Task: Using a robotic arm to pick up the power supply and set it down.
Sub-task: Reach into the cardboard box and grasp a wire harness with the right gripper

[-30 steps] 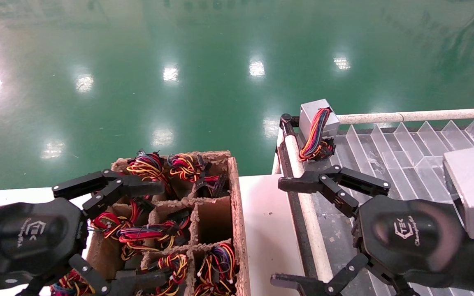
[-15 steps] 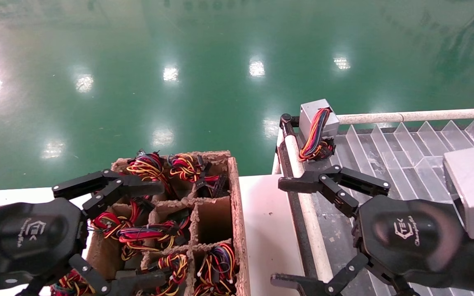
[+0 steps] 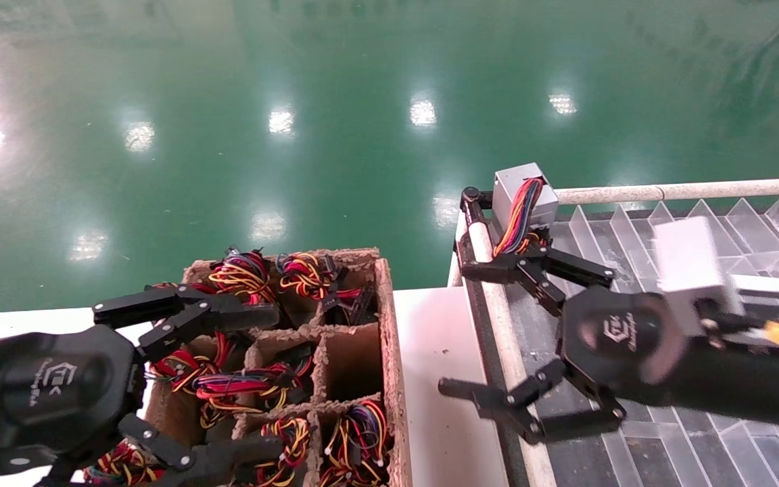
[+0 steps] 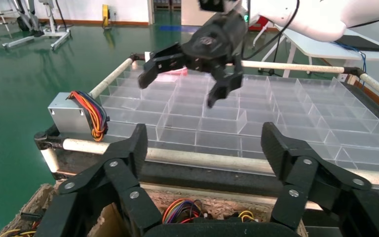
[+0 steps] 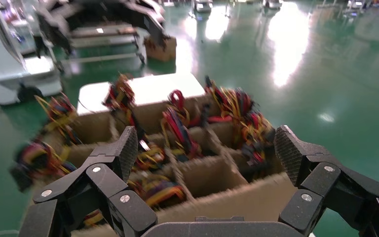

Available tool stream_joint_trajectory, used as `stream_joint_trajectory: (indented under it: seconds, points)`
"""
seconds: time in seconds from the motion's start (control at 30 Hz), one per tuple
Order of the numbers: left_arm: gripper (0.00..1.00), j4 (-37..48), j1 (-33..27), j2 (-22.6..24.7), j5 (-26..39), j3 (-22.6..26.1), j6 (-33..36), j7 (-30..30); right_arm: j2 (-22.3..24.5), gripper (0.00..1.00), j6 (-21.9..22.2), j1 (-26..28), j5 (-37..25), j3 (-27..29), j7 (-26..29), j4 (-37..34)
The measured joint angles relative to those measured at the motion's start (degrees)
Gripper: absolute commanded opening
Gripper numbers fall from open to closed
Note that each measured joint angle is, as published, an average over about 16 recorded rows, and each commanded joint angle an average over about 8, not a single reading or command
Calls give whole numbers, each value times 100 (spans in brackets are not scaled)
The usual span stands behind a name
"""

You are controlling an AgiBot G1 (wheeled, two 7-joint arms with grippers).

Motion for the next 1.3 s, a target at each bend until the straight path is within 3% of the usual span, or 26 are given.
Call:
stream_joint_trajectory:
  seconds: [0.4,0.63,0.73,0.87,0.97,1.03,1.3]
  points:
    - [0,0,0,0,0,1,0,0,-1311,100,-236,1425,-1298,-737,-992,-2212]
    - [0,0,0,0,-1,1,0,1,-2239,98,59,2077,-1814,-1034,-1750,-3682]
    - [0,0,-1,0,-1,1,0,1,-2599,81,303,2267,-1954,-1104,-2029,-4194]
    - [0,0,-1,0,-1,2,0,1,-3009,39,626,2463,-2065,-1147,-2326,-4734]
    - [0,0,-1,-1,-1,2,0,1,-3257,16,804,2569,-2104,-1160,-2492,-5032]
    - [0,0,-1,-1,-1,2,0,1,-3394,8,872,2621,-2117,-1169,-2581,-5180]
    - [0,0,-1,-1,-1,2,-1,1,-3720,0,919,2693,-2102,-1248,-2785,-5447]
